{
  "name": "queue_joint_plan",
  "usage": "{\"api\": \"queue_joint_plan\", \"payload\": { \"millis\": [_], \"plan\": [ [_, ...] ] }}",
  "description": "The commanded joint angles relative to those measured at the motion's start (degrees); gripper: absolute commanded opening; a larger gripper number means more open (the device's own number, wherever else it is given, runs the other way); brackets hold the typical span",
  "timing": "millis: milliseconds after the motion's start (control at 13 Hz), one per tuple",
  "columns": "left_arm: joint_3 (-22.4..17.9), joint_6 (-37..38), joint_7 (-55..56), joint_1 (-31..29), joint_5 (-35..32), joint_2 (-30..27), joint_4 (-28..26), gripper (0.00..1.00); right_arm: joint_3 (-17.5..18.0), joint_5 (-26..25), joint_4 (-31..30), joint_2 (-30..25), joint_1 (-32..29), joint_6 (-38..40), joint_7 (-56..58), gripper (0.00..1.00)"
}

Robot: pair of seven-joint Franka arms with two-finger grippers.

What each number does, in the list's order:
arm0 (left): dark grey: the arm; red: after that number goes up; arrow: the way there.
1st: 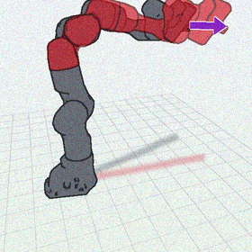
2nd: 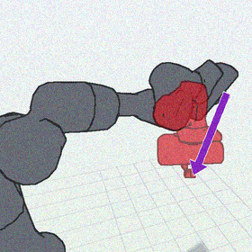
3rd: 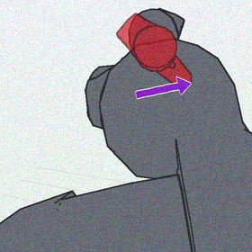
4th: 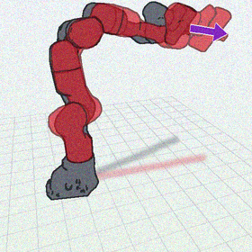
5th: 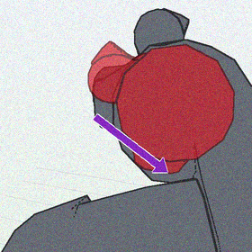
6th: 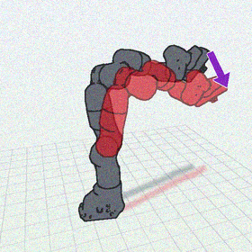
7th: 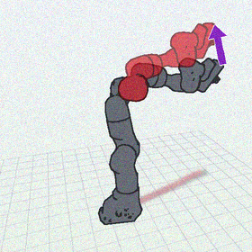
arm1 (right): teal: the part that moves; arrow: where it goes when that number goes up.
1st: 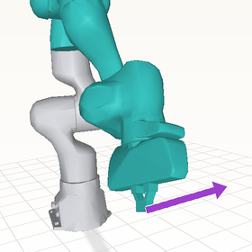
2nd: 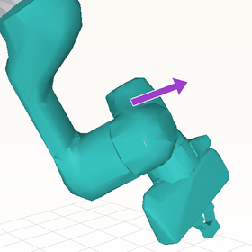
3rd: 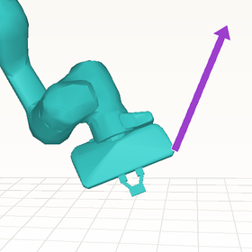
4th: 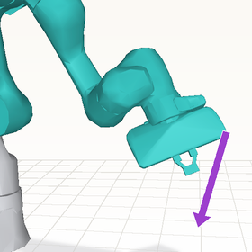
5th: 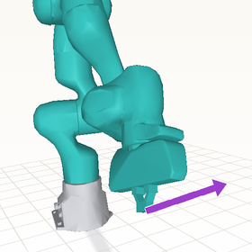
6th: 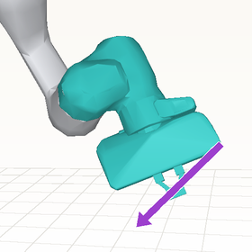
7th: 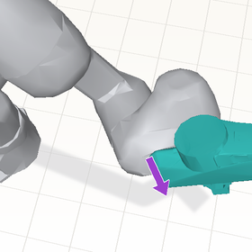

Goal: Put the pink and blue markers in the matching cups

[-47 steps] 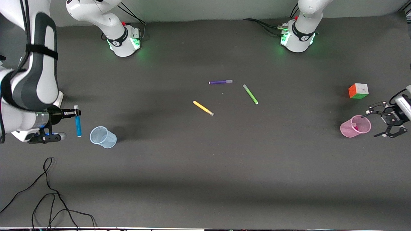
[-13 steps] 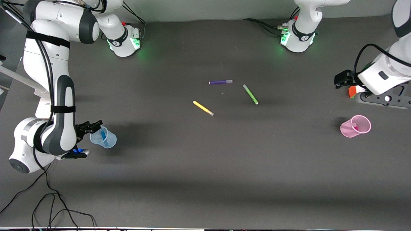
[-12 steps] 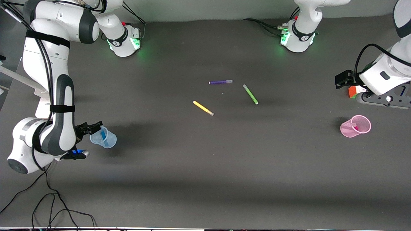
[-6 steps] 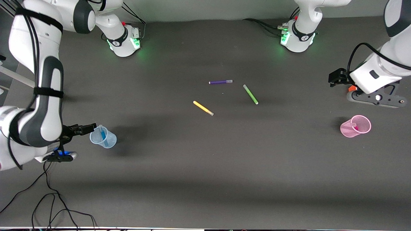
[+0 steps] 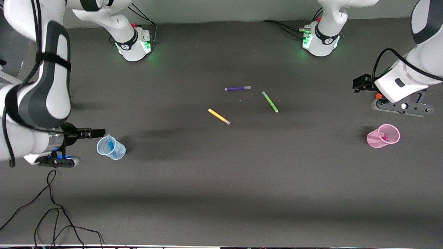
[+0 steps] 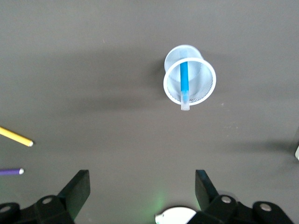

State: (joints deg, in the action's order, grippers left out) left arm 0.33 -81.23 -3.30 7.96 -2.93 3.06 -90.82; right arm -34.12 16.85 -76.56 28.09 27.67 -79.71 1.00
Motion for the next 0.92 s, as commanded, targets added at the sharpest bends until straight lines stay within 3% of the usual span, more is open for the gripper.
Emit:
{"api": "queue_joint_plan", "payload": {
  "millis": [0, 385, 538, 615, 846],
  "plan": [
    [-0.5, -0.9, 0.1, 0.6, 0.4, -1.4, -0.9, 0.99, -2.8, -1.6, -11.4, -9.2, 5.4, -7.4, -3.3, 1.0],
    [-0.7, -1.2, -1.4, -0.4, 0.3, -0.7, -0.1, 0.99, -2.9, -6.6, -19.6, -19.0, 8.5, -14.3, -10.8, 1.0],
    [-0.7, -1.4, -1.5, -0.4, 0.3, -0.6, -0.1, 0.99, -1.0, -9.6, -21.3, -22.7, 7.1, -15.8, -11.5, 1.0],
    [-0.6, -1.4, -1.5, -0.4, 0.3, -0.6, 0.0, 0.99, 2.0, -11.0, -21.3, -24.0, 3.7, -15.8, -11.4, 1.0],
    [-0.6, -1.2, -1.5, -0.4, 0.3, -0.7, 0.0, 0.99, 18.2, -14.5, -21.3, -26.9, -12.2, -15.3, -10.8, 1.0]
  ]
}}
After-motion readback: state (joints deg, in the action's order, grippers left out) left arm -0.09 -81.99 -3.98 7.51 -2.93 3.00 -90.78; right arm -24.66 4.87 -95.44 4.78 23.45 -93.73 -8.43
